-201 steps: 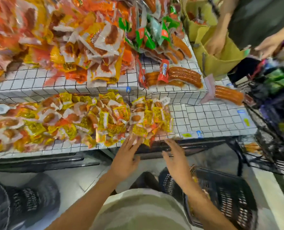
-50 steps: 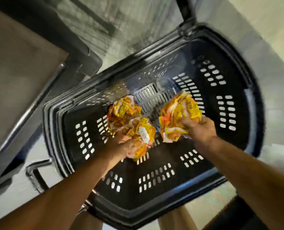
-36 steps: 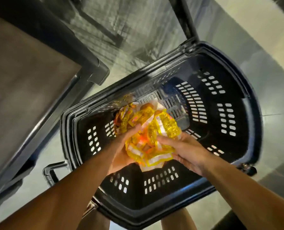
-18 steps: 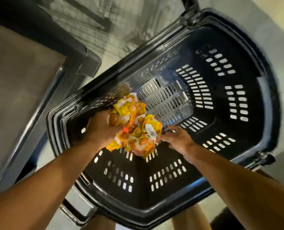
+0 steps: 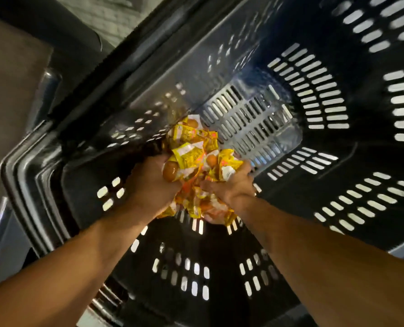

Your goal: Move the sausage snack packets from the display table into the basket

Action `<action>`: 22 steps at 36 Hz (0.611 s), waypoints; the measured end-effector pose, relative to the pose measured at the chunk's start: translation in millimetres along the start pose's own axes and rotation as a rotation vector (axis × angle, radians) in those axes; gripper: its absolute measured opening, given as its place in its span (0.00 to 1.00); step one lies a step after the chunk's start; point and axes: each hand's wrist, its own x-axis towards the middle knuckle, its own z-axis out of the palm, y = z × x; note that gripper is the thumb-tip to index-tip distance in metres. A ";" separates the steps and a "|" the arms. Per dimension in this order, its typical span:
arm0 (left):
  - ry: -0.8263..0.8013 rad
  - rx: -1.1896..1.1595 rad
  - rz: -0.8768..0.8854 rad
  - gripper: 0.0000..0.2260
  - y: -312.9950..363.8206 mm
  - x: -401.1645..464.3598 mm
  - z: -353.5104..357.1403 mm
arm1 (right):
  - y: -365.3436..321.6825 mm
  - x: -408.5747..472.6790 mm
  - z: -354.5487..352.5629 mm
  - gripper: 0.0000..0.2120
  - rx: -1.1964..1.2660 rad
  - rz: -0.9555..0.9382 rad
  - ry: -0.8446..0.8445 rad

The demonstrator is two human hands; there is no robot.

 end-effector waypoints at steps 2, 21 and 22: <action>-0.017 0.002 0.010 0.18 -0.7 -1.6 2.0 | 1.8 3.7 -2.5 0.52 0.012 -0.026 0.068; 0.066 -0.483 -0.133 0.17 32.5 -80.1 -36.9 | -1.4 -100.2 -125.1 0.25 0.328 -0.068 -0.214; 0.063 -0.520 -0.136 0.18 36.9 -91.7 -41.6 | -0.8 -112.7 -132.0 0.25 0.371 -0.073 -0.205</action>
